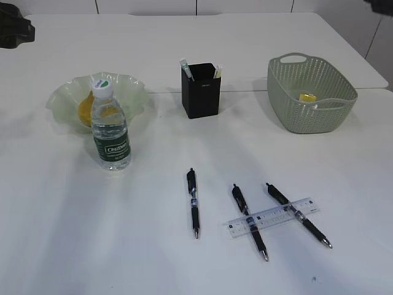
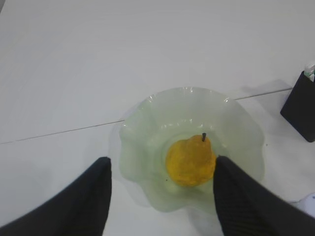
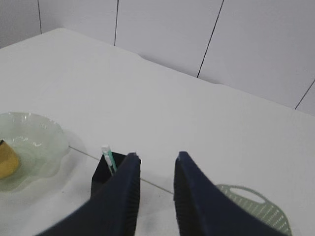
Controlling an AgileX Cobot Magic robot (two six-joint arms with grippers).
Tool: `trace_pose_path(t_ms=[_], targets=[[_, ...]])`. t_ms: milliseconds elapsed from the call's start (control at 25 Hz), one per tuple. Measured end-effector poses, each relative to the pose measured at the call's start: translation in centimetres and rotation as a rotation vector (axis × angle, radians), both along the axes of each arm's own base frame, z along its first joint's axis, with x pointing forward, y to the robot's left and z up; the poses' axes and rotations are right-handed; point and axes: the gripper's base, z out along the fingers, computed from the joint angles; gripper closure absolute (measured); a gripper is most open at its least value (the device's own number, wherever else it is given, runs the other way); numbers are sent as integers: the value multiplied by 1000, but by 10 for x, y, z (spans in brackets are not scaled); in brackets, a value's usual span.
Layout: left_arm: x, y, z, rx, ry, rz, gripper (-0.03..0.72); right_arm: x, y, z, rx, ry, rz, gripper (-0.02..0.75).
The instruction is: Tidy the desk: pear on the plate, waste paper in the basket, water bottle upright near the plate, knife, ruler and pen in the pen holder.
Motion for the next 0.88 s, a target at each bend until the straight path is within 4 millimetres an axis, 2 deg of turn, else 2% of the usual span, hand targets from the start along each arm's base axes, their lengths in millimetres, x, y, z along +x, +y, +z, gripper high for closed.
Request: trace_pose_path(t_ms=[400,600,880], targets=[[-1,0,-2,-12,21,4,225,-34,-9,-32,-32,-1,24,554],[-1,0,-2,-18,32,7,225,-41,-13,-49,-65,93,13,554],[-2,0,-4,-16,49,7,225,-43,-16,-58,-113,171,1,554]])
